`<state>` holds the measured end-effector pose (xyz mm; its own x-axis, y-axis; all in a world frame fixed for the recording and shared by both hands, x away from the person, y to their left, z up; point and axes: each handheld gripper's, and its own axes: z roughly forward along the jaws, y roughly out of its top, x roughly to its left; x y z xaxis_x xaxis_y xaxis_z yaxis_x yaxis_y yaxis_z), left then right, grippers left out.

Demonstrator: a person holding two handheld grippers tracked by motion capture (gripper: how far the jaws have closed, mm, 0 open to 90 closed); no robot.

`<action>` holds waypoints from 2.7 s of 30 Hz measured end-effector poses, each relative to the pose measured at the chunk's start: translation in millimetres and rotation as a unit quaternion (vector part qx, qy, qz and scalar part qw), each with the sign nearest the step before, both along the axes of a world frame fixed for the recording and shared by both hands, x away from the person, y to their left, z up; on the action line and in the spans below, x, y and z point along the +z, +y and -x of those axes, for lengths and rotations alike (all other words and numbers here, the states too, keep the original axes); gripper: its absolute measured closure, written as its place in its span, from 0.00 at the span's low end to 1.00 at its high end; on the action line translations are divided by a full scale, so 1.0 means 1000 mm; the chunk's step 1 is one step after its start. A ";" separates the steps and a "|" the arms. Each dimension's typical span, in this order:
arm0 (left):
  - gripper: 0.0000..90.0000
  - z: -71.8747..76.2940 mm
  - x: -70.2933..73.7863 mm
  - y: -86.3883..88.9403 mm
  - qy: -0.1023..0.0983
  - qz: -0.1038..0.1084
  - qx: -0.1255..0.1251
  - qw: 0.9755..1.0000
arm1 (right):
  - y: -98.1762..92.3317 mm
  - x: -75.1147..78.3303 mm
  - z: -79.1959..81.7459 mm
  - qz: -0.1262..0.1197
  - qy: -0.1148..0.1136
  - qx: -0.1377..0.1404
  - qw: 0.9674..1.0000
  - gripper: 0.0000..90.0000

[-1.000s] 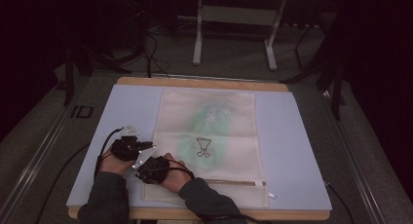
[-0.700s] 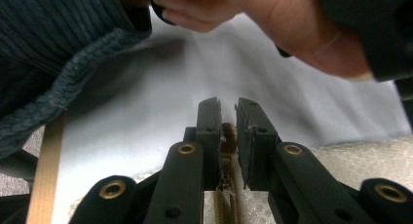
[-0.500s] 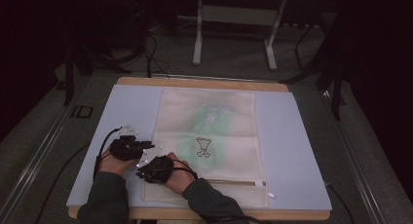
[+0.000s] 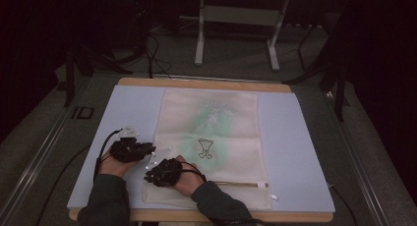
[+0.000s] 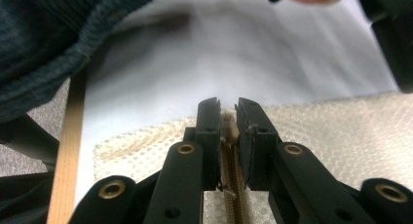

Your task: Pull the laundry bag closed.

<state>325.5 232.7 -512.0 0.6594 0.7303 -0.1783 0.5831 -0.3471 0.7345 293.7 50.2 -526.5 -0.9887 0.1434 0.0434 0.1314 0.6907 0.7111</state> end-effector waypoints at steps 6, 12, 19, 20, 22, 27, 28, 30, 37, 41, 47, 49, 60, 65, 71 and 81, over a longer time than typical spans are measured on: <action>0.80 0.007 0.002 -0.004 0.001 -0.005 -0.013 1.000 | -0.001 -0.005 -0.002 0.002 0.016 -0.008 1.000 0.90; 0.87 0.013 0.003 -0.010 -0.005 -0.004 -0.025 1.000 | -0.003 -0.006 -0.001 0.007 0.011 -0.004 1.000 0.90; 0.98 0.016 -0.001 -0.020 0.016 -0.031 -0.046 0.998 | -0.004 -0.008 0.002 0.000 0.001 -0.009 1.000 0.90; 0.98 0.017 -0.001 -0.020 0.018 -0.032 -0.047 0.998 | -0.005 -0.008 0.003 0.000 -0.001 -0.009 1.000 0.90; 0.99 0.017 -0.001 -0.020 0.020 -0.030 -0.047 0.998 | -0.005 -0.008 0.004 0.004 -0.007 -0.007 1.000 0.90; 0.99 0.018 -0.008 -0.022 0.042 -0.050 -0.049 0.997 | -0.005 -0.009 0.005 0.002 -0.009 -0.008 1.000 0.90; 0.99 0.018 -0.010 -0.022 0.048 -0.057 -0.048 0.996 | -0.005 -0.009 0.005 0.003 -0.009 -0.009 1.000 0.90; 0.99 0.018 -0.012 -0.022 0.056 -0.064 -0.047 0.995 | -0.005 -0.009 0.006 0.002 -0.011 -0.011 1.000 0.90; 0.99 0.023 -0.012 -0.018 0.081 -0.066 -0.047 0.993 | -0.006 -0.009 0.005 -0.001 -0.009 -0.010 1.000 0.90; 0.99 0.027 -0.012 -0.014 0.090 -0.059 -0.045 0.993 | -0.006 -0.010 0.005 -0.002 -0.011 -0.009 1.000 0.90; 0.99 0.032 -0.011 -0.014 0.099 -0.059 -0.027 0.993 | -0.007 -0.010 0.006 -0.003 -0.017 -0.011 1.000 0.90; 0.99 0.033 -0.011 -0.013 0.100 -0.062 -0.026 0.993 | -0.007 -0.011 0.007 -0.005 -0.018 -0.012 1.000 0.90; 1.00 0.037 -0.011 -0.013 0.101 -0.066 -0.019 0.993 | -0.009 -0.011 0.010 -0.009 -0.026 -0.017 0.999 0.91; 1.00 0.036 -0.011 -0.012 0.103 -0.062 -0.019 0.993 | -0.014 -0.010 0.009 -0.005 -0.020 -0.017 1.000 0.91; 1.00 0.036 -0.011 -0.012 0.102 -0.062 -0.021 0.993 | -0.019 -0.008 0.009 0.002 -0.021 -0.014 1.000 0.91; 1.00 0.036 -0.011 -0.012 0.100 -0.064 -0.026 0.993 | -0.019 -0.006 0.011 0.012 -0.027 -0.013 0.999 0.91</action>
<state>289.5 220.7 -522.9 0.6572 0.7217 -0.2175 0.6918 -0.4630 0.5541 282.8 30.8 -532.9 -0.9855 0.1690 -0.0128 0.1116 0.7040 0.7014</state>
